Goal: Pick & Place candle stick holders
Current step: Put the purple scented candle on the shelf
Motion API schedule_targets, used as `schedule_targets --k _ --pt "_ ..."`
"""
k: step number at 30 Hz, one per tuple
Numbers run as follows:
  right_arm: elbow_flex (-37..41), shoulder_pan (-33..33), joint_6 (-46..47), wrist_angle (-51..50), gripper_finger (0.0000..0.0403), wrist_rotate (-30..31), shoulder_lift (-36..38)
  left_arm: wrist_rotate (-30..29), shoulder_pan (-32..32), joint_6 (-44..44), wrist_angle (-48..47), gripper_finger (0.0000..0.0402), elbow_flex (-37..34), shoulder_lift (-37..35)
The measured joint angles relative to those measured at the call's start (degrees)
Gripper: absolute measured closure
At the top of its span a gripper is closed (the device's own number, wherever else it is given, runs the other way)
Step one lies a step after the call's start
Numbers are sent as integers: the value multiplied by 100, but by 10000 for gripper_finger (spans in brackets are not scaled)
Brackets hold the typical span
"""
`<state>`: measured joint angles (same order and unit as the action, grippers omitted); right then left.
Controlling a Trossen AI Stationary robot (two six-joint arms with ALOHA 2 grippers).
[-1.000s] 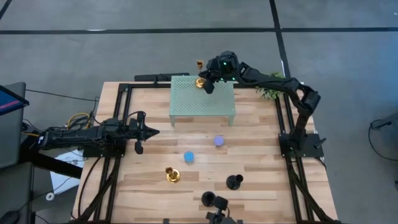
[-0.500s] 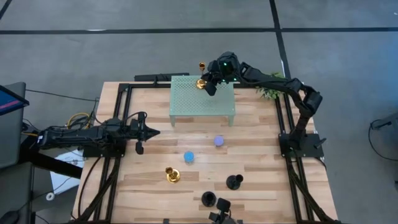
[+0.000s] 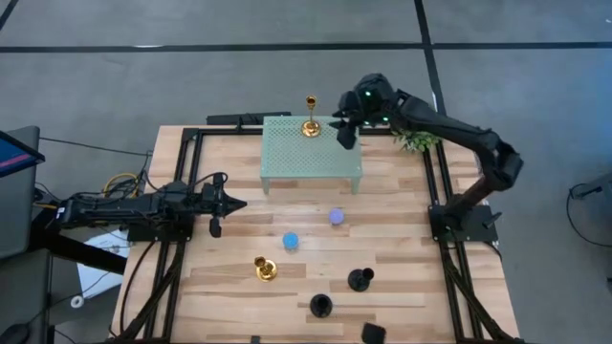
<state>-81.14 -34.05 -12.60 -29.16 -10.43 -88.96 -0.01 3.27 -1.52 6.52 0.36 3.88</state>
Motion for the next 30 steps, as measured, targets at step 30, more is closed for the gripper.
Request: schedule_targets --k 30 --pt "3985 2008 2366 -1157 317 0 4680 1 2 0 104 394 0 0"
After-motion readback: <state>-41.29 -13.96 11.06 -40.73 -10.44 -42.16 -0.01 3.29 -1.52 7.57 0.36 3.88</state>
